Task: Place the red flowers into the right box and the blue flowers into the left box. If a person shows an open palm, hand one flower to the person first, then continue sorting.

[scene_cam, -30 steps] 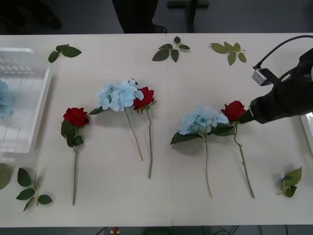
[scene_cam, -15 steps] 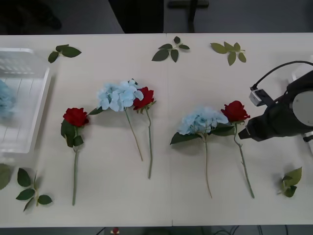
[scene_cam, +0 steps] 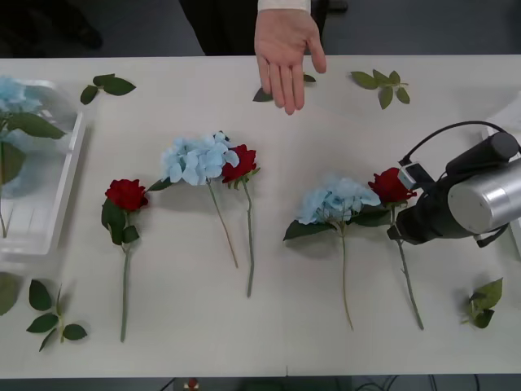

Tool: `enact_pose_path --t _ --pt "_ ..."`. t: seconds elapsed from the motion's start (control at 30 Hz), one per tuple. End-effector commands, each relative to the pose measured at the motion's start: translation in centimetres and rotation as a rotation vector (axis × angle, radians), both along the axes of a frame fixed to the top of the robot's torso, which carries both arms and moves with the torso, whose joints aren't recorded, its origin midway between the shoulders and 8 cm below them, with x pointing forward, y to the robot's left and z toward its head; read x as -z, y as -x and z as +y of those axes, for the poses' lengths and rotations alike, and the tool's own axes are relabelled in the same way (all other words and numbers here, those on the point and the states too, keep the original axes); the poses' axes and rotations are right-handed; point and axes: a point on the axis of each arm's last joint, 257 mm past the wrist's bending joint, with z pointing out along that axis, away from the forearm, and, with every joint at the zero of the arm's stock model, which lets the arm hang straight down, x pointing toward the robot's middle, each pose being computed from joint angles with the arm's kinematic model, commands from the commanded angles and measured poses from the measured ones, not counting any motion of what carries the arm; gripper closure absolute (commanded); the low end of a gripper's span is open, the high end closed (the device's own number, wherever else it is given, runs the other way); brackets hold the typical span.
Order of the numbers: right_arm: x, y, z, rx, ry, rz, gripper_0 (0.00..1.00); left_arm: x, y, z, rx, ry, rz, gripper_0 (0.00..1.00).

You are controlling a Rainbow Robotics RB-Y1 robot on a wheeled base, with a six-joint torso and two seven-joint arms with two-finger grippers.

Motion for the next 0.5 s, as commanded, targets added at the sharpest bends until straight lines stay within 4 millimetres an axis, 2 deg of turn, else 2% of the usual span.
enact_pose_path --t 0.03,0.17,0.33,0.4,0.43,0.5 --pt "0.0 -0.9 1.6 0.037 -0.031 -0.029 0.00 -3.9 -0.3 -1.2 0.054 -0.044 -0.033 0.10" --pt "0.5 -0.9 2.2 0.035 -0.013 -0.033 0.00 -4.4 -0.9 -3.5 0.061 0.001 -0.044 0.10" --pt "1.2 -0.7 2.5 0.039 0.002 -0.030 0.00 -4.7 -1.2 -4.0 0.050 0.010 -0.052 0.11" --pt "1.6 -0.7 2.6 0.035 0.006 -0.031 0.11 -4.6 -1.2 -4.0 0.048 0.010 -0.049 0.10" --pt "1.8 -0.8 2.6 0.034 0.007 -0.035 0.22 -4.6 -1.2 -4.0 0.048 0.010 -0.050 0.11" --pt "2.1 -1.0 2.7 0.033 0.006 -0.042 0.58 -4.6 -1.2 -4.0 0.048 0.008 -0.050 0.11"
